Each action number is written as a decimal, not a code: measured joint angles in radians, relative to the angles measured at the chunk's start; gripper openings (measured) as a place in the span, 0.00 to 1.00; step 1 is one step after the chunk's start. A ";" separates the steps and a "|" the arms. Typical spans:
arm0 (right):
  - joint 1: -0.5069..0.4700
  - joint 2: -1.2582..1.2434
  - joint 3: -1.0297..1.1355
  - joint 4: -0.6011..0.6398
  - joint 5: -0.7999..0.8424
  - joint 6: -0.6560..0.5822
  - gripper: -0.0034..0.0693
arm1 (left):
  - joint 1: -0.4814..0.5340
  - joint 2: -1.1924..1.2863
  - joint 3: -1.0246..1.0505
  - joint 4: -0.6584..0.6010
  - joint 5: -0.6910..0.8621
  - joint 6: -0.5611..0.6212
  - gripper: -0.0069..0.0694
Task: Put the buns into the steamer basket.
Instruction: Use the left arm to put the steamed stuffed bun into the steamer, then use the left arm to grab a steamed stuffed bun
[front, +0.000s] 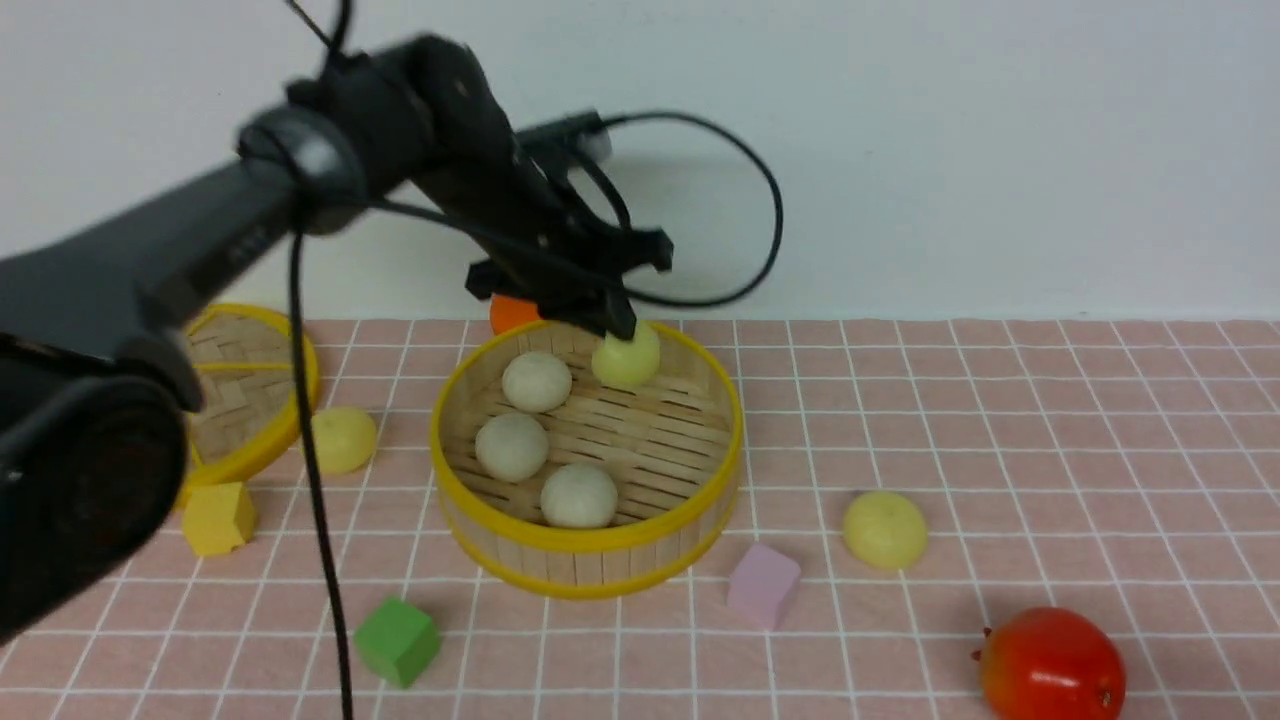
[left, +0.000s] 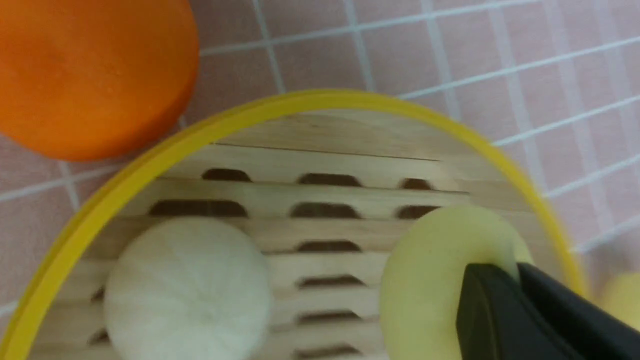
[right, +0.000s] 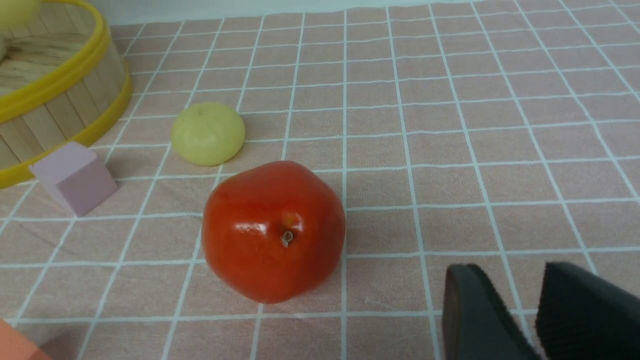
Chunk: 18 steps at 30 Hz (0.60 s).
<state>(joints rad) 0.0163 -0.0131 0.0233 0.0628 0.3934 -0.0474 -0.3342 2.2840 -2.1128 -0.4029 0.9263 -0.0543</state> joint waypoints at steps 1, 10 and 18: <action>0.000 0.000 0.000 0.000 0.000 0.000 0.38 | -0.001 0.022 0.001 0.028 -0.026 -0.024 0.13; 0.000 0.000 0.000 0.000 0.000 0.000 0.38 | 0.001 0.037 -0.004 0.108 -0.041 -0.112 0.45; 0.000 0.000 0.000 0.000 0.000 0.000 0.38 | 0.072 -0.170 -0.019 0.135 0.221 -0.085 0.74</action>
<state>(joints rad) 0.0163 -0.0131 0.0233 0.0628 0.3934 -0.0474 -0.2620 2.1139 -2.1317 -0.2681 1.1472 -0.1394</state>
